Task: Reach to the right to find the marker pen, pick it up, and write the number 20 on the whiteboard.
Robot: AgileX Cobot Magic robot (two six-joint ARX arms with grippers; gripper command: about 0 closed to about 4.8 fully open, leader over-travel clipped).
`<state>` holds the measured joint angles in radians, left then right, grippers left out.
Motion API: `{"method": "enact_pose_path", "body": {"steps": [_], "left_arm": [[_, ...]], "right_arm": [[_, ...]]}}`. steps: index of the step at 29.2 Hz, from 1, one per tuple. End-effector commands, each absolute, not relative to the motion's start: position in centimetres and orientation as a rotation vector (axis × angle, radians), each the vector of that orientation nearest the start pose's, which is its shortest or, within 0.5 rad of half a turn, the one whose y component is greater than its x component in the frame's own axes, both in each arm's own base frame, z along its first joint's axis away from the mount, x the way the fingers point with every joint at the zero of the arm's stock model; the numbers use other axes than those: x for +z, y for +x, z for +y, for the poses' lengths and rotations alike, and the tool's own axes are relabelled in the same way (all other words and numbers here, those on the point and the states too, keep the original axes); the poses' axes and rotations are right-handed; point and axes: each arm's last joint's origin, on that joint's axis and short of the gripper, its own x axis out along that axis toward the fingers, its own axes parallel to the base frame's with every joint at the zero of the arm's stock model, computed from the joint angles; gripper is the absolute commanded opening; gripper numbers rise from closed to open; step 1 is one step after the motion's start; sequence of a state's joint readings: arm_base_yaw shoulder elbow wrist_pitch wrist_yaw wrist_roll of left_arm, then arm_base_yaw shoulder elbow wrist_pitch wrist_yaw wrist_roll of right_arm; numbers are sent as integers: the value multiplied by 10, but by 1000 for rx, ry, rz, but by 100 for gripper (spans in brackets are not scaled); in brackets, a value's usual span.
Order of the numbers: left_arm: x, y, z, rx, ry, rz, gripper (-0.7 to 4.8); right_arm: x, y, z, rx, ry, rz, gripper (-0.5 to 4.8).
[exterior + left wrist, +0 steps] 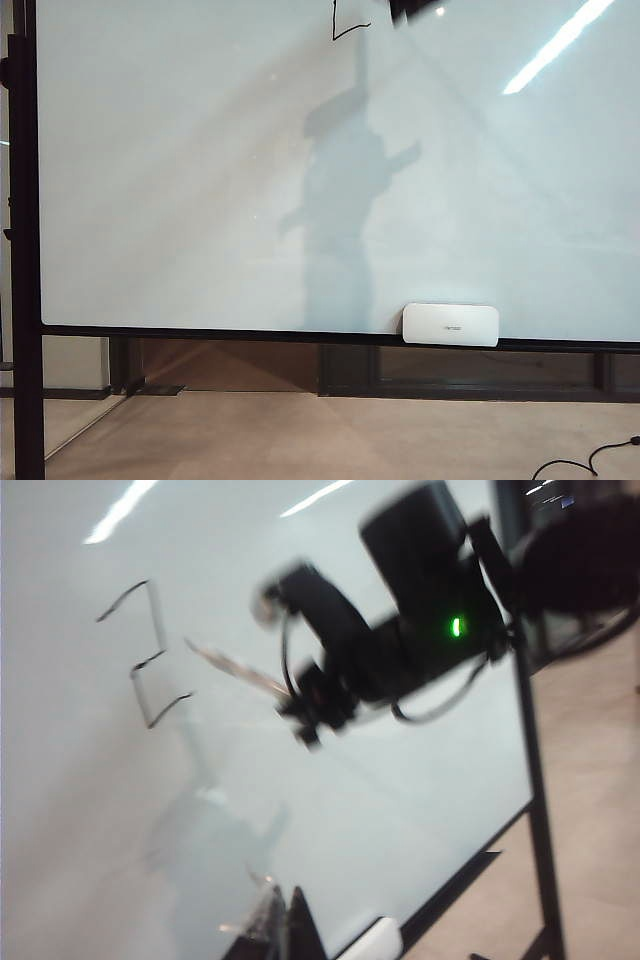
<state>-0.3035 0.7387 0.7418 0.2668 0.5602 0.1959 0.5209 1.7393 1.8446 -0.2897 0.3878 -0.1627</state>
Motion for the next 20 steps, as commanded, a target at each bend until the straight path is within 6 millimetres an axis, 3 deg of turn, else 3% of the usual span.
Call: {"method": "enact_pose_path", "body": {"steps": [1,7,20], "left_arm": [[370,145,-62,-845,192,-362,-5],[372,144,-62,-854,178,-384,-5],[372,143,-63,-934,145,-370,-5]], "right_arm": [[460,331,180,166,-227,35,-2],[481,333,163,126,-236,-96,-1],[472,347,151,184,-224,-7,-2]]}}
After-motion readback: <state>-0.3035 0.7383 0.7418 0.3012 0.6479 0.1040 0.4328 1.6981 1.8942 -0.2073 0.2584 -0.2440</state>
